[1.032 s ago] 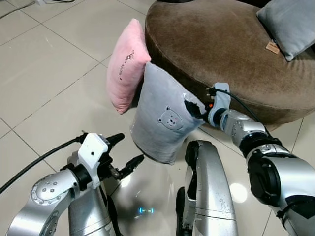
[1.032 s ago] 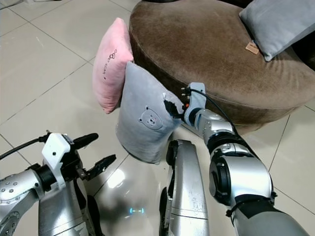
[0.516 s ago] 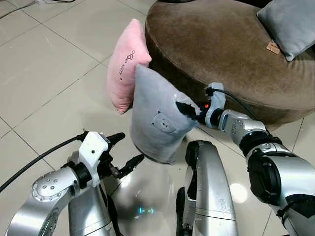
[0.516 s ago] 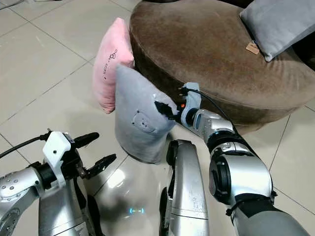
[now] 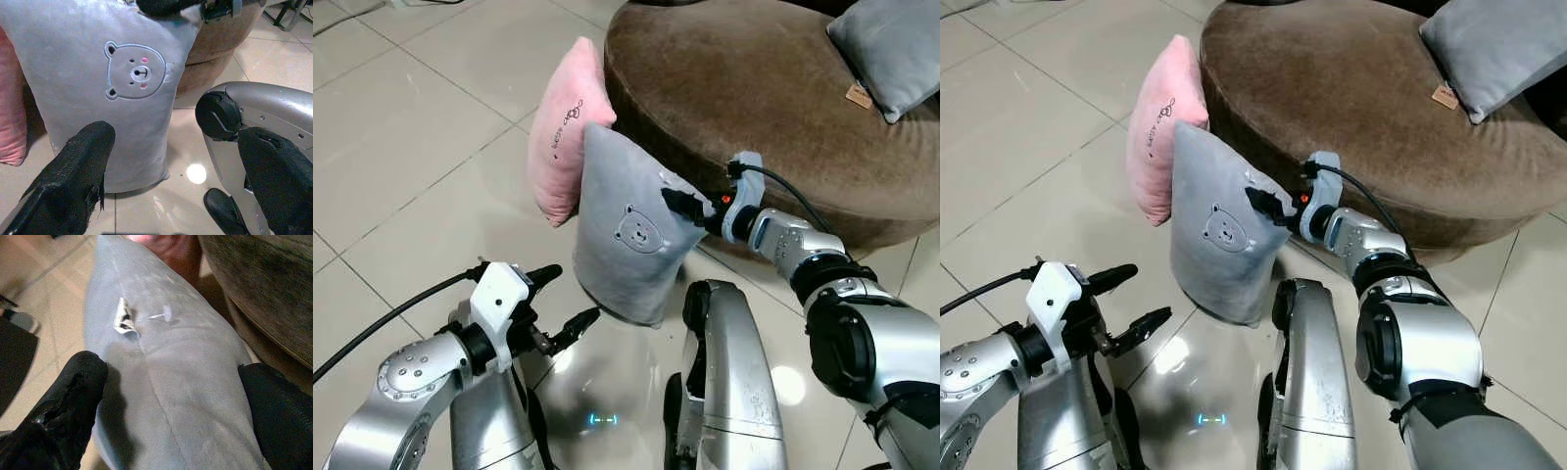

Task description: Move the pillow to the sofa from floor

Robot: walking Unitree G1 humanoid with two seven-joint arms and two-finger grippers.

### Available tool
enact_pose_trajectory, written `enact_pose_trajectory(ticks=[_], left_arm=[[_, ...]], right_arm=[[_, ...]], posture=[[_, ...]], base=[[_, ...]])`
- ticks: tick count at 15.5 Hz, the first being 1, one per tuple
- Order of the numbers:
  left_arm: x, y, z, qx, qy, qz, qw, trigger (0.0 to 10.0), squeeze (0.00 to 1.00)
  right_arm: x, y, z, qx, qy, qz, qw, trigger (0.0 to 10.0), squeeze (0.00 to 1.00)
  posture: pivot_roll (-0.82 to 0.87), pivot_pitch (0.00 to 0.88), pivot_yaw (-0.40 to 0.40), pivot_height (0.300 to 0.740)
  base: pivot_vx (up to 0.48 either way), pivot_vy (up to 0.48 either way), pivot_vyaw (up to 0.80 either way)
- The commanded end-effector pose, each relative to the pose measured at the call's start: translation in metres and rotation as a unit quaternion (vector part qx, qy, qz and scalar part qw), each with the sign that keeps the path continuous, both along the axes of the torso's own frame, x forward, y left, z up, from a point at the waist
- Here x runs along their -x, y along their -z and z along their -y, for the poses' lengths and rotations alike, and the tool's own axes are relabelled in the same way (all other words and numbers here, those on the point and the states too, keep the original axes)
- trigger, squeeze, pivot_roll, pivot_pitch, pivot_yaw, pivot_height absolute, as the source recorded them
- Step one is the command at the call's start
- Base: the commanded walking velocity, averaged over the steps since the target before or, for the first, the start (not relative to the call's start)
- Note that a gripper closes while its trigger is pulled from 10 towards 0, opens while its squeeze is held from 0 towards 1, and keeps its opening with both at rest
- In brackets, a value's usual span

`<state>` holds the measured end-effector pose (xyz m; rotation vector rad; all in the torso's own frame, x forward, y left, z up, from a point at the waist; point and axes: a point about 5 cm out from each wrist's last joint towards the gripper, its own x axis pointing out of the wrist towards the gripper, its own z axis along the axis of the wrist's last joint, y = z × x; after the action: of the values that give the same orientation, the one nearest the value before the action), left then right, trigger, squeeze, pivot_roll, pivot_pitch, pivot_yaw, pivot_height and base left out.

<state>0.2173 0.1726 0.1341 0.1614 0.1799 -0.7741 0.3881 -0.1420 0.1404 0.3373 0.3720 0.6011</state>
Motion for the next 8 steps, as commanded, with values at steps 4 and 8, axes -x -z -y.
enact_pose_trajectory(ticks=[4, 8], left_arm=[[0.002, 0.004, 0.003, -0.002, 0.015, -0.007, 1.000, 10.0, 0.49], [0.000, 0.004, 0.001, -0.010, 0.016, -0.003, 1.000, 10.0, 0.49]], right_arm=[[0.003, 0.002, -0.008, 0.057, -0.058, 0.024, 0.996, 10.0, 1.00], [0.008, 0.018, -0.017, 0.160, -0.086, 0.026, 0.983, 10.0, 0.00]], posture=[[0.00, 0.243, -0.075, 0.408], [0.00, 0.243, -0.074, 0.408]], base=[[0.000, 0.000, 0.00], [0.000, 0.000, 0.00]])
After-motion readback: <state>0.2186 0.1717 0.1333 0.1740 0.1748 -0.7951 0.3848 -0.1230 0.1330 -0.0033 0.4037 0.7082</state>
